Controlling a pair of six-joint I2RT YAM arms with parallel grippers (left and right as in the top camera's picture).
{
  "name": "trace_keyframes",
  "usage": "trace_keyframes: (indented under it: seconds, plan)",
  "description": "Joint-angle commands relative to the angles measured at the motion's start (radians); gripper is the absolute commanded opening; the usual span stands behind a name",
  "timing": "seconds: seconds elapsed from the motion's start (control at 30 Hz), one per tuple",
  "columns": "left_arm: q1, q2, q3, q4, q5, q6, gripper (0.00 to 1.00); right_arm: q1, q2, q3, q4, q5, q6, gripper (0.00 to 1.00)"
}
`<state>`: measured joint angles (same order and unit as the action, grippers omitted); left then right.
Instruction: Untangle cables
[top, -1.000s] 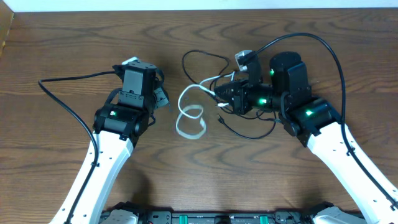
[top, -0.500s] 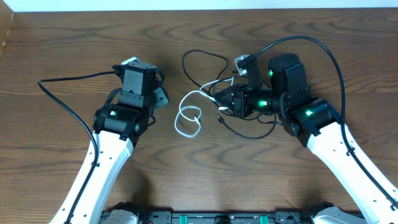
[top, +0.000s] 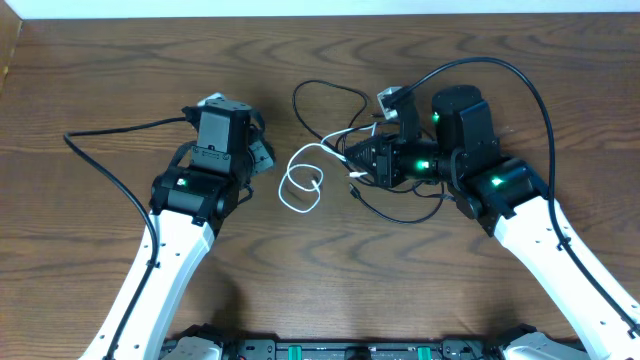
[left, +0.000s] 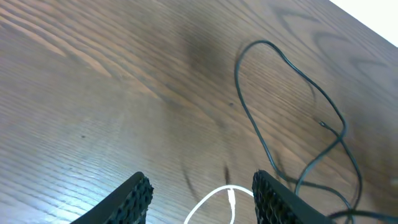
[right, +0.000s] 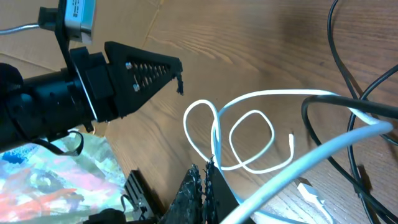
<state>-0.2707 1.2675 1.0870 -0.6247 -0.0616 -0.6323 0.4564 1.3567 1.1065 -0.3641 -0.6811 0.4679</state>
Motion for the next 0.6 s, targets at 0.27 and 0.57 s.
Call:
trace_keyframes:
  seconds: [0.27, 0.57]
  plan:
    - [0.004, -0.014, 0.008, -0.003, 0.338, -0.009, 0.53, -0.004, -0.011, 0.013, 0.013, 0.028, 0.014, 0.01]
    - [-0.006, -0.011, 0.008, -0.001, 0.498, -0.188, 0.54, -0.004, -0.011, 0.013, 0.018, 0.028, 0.014, 0.01]
